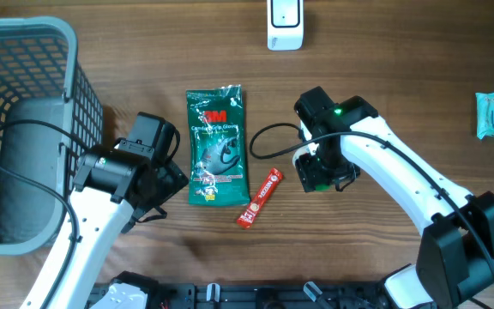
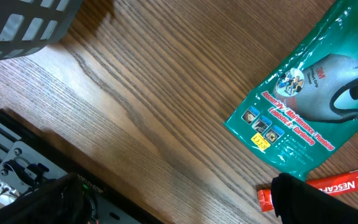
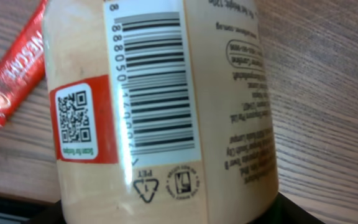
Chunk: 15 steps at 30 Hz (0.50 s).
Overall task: Scan the item barcode
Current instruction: 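Lift the jar and carry it right toward the scanner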
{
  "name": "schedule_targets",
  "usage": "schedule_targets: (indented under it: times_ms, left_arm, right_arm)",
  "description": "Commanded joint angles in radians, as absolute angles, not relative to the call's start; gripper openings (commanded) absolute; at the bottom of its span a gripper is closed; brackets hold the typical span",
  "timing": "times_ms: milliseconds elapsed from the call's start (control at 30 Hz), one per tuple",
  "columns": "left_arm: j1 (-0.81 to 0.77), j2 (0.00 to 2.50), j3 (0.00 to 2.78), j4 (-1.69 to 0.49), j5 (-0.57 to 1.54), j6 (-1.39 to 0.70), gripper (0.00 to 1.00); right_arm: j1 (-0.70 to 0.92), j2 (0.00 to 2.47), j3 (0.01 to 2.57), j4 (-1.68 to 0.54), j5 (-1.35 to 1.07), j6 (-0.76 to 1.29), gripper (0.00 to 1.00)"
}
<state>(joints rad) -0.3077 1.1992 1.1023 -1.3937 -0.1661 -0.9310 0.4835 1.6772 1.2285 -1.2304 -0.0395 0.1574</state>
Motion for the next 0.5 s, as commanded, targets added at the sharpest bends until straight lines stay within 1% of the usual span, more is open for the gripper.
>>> schedule_targets:
  times_ms: [0, 100, 267, 300, 367, 400, 467]
  left_arm:
    - [-0.312, 1.199, 1.102, -1.394, -0.169, -0.948, 1.0]
    - [-0.312, 1.199, 1.102, -1.394, -0.168, -0.948, 1.0]
    - [-0.312, 1.199, 1.102, -1.394, -0.169, -0.948, 1.0]
    - [-0.312, 1.199, 1.102, -1.394, -0.169, -0.948, 1.0]
    - [-0.312, 1.199, 1.102, -1.394, -0.168, -0.948, 1.0]
    - [-0.312, 1.199, 1.102, -1.394, -0.169, -0.948, 1.0]
    - [-0.312, 1.199, 1.102, -1.394, -0.169, -0.948, 1.0]
  right_arm:
    - [0.484, 1.663, 1.238, -1.246, -0.014, 0.134, 0.73]
    - [0.484, 1.663, 1.239, -1.249, -0.014, 0.135, 0.84]
    - [0.484, 1.663, 1.239, -1.221, -0.014, 0.167, 0.88]
    - [0.484, 1.663, 1.239, -1.203, -0.014, 0.2, 0.89]
    - [0.484, 1.663, 1.242, -1.158, -0.018, 0.327, 0.97]
    - [0.484, 1.663, 1.244, -1.139, -0.031, 0.382, 0.98]
    - [0.484, 1.663, 1.245, -1.097, -0.081, 0.424, 0.99]
